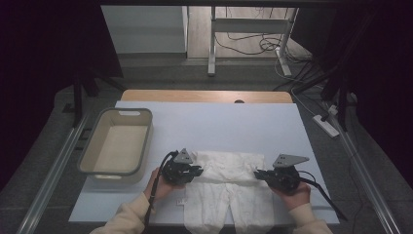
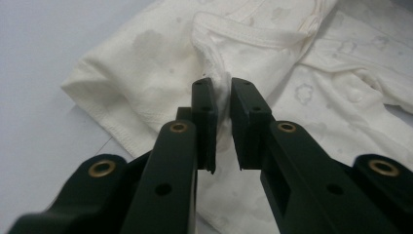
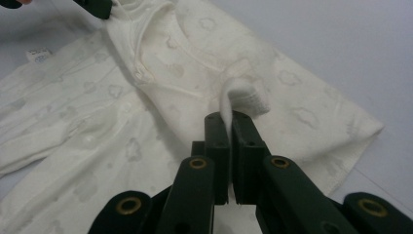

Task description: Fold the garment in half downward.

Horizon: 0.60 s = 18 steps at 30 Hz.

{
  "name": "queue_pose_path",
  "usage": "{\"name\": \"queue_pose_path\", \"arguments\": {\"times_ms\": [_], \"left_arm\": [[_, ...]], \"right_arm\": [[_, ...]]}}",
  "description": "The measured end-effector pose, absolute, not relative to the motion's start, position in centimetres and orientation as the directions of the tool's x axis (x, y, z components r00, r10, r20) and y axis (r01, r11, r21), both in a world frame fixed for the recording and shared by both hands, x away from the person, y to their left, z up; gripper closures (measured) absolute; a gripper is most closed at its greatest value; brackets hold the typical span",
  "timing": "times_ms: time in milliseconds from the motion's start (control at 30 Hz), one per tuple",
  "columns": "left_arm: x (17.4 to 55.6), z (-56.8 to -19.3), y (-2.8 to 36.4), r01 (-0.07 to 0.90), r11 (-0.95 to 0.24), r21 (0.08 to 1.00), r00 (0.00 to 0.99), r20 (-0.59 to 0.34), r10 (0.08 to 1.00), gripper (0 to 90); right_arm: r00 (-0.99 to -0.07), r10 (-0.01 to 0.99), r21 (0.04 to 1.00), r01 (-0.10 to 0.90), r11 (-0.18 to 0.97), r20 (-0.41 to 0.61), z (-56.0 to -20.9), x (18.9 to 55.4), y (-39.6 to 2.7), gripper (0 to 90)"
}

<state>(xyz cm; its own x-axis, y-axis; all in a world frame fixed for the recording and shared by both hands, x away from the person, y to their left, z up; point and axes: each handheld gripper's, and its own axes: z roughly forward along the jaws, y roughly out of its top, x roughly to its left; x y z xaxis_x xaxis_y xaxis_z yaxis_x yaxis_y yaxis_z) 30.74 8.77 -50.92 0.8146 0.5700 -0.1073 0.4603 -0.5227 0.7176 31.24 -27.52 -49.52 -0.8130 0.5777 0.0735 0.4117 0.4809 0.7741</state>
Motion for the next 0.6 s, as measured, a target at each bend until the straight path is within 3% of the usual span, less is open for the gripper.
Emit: {"name": "queue_pose_path", "arguments": {"times_ms": [200, 300, 400, 600], "left_arm": [[30.6, -50.8, 8.9, 0.455, -0.521, 0.722, 0.819, -0.110, 0.563, 75.2], [30.6, -50.6, 8.9, 0.452, -0.515, 0.728, 0.817, -0.107, 0.566, 59.9], [30.8, -50.3, 9.1, 0.453, -0.498, 0.739, 0.805, -0.098, 0.586, 50.8], [31.4, -49.7, 9.8, 0.473, -0.442, 0.762, 0.761, -0.099, 0.642, 43.7]], "right_arm": [[-0.814, 0.576, 0.780, 0.403, 0.478, 0.068, -49.3, 30.8, -27.6, 84.0], [-0.810, 0.583, 0.792, 0.395, 0.464, 0.062, -49.2, 30.7, -27.6, 75.0], [-0.796, 0.603, 0.819, 0.383, 0.428, 0.057, -48.7, 30.7, -27.8, 61.6], [-0.760, 0.648, 0.836, 0.385, 0.391, 0.047, -48.2, 31.1, -28.1, 50.7]]}}
